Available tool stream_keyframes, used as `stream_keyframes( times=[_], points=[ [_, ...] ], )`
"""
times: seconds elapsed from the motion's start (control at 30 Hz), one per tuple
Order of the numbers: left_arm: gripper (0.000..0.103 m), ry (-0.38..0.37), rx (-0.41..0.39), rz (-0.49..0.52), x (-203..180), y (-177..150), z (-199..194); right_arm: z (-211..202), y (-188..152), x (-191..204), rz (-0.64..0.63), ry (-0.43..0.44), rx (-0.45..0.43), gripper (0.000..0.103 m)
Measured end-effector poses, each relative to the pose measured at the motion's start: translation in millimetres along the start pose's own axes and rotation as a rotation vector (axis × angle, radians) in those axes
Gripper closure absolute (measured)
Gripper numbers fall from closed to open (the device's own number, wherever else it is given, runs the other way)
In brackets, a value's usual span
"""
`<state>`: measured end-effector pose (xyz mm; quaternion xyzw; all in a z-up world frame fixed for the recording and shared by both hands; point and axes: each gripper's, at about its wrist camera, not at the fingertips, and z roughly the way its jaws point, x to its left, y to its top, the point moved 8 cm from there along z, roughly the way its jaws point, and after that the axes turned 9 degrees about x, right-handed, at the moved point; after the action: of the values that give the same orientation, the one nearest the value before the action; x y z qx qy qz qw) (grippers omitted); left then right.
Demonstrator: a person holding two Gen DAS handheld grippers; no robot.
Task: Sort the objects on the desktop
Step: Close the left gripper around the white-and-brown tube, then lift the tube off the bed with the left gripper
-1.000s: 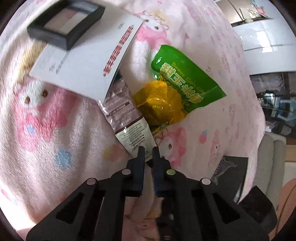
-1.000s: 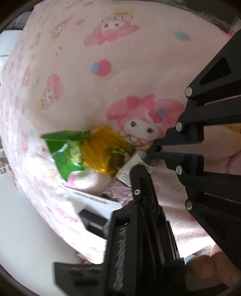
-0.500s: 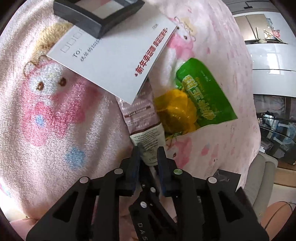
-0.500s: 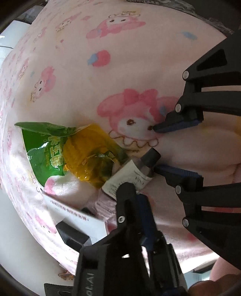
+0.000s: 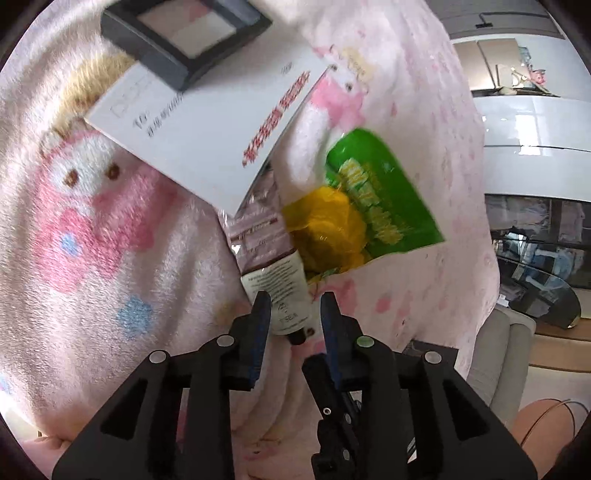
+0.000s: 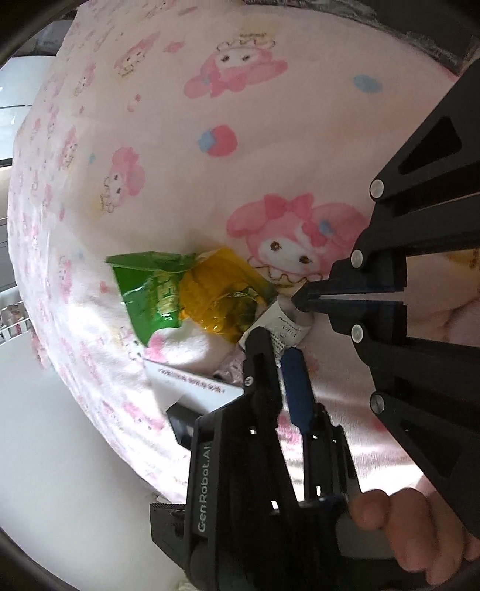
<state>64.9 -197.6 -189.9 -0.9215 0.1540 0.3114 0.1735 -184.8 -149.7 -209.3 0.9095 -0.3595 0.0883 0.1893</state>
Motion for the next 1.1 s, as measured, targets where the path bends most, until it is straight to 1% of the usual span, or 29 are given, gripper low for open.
stream_keyframes(
  times=[0.03, 0.07, 0.1, 0.13, 0.17, 0.2, 0.23, 0.3, 0.37, 0.47, 0.53, 0.6, 0.63, 0.67, 0.73, 0.8, 0.87, 0.9, 0.93, 1.0, 1.03, 1.07, 1.1],
  points=[
    [0.077, -0.004, -0.005, -0.012, 2, 0, -2, 3, 3, 1, 0.001, -0.006, 0.003, 0.102],
    [0.077, -0.008, -0.01, -0.025, 1, -10, 5, 8, 5, 2, 0.003, -0.01, 0.012, 0.101],
    [0.077, -0.008, -0.011, -0.036, -3, -16, 20, 13, 5, 3, 0.004, -0.014, 0.027, 0.097],
    [0.076, -0.004, -0.01, -0.043, -7, -10, 34, 18, 4, 3, 0.006, -0.022, 0.044, 0.089],
    [0.076, 0.0, -0.009, -0.05, -12, -4, 49, 22, 2, 2, 0.006, -0.033, 0.06, 0.078],
    [0.076, 0.004, -0.006, -0.053, -10, -4, 52, 25, -2, 1, 0.005, -0.045, 0.072, 0.072],
    [0.077, 0.009, -0.003, -0.052, -3, -11, 45, 26, -4, 1, 0.002, -0.053, 0.078, 0.066],
    [0.076, 0.016, 0.0, -0.057, 1, -11, 42, 33, -2, 1, -0.007, -0.067, 0.085, 0.065],
    [0.076, 0.017, 0.004, -0.071, 4, -7, 42, 39, 3, -1, -0.015, -0.094, 0.091, 0.061],
    [0.076, 0.024, 0.008, -0.089, 7, 1, 44, 46, 7, 1, -0.045, -0.098, 0.086, 0.061],
    [0.074, 0.026, 0.014, -0.083, 7, 4, 44, 47, 9, 2, -0.05, -0.084, 0.07, 0.062],
    [0.073, 0.021, 0.02, -0.067, 5, 7, 41, 47, 11, 3, -0.048, -0.064, 0.052, 0.068],
    [0.073, 0.019, 0.02, -0.063, 4, 8, 40, 47, 12, 3, -0.047, -0.054, 0.043, 0.074],
    [0.073, 0.017, 0.019, -0.058, 2, 10, 39, 45, 13, 4, -0.043, -0.041, 0.034, 0.078],
    [0.073, 0.019, 0.026, -0.05, 2, 10, 36, 39, 15, 5, -0.031, -0.006, 0.009, 0.08],
    [0.077, 0.008, 0.028, -0.059, 3, 12, 29, 28, 18, 5, -0.011, 0.022, -0.023, 0.08],
    [0.077, -0.022, 0.019, -0.082, 5, 16, 19, 21, 18, 1, 0.038, 0.058, -0.021, 0.079],
    [0.076, -0.034, 0.014, -0.097, 2, 19, 22, 19, 18, -1, 0.066, 0.078, -0.017, 0.079],
    [0.076, -0.04, 0.011, -0.114, -4, 24, 34, 20, 19, -2, 0.094, 0.103, -0.009, 0.079],
    [0.076, -0.054, 0.004, -0.149, -16, 33, 58, 27, 21, 0, 0.128, 0.152, 0.02, 0.074],
    [0.076, -0.06, 0.0, -0.166, -22, 37, 69, 29, 19, 0, 0.139, 0.159, 0.038, 0.068],
    [0.076, -0.067, -0.003, -0.183, -28, 42, 81, 29, 17, -1, 0.146, 0.154, 0.051, 0.066],
    [0.076, -0.074, -0.006, -0.201, -34, 47, 93, 32, 16, -2, 0.152, 0.149, 0.065, 0.066]
  ],
)
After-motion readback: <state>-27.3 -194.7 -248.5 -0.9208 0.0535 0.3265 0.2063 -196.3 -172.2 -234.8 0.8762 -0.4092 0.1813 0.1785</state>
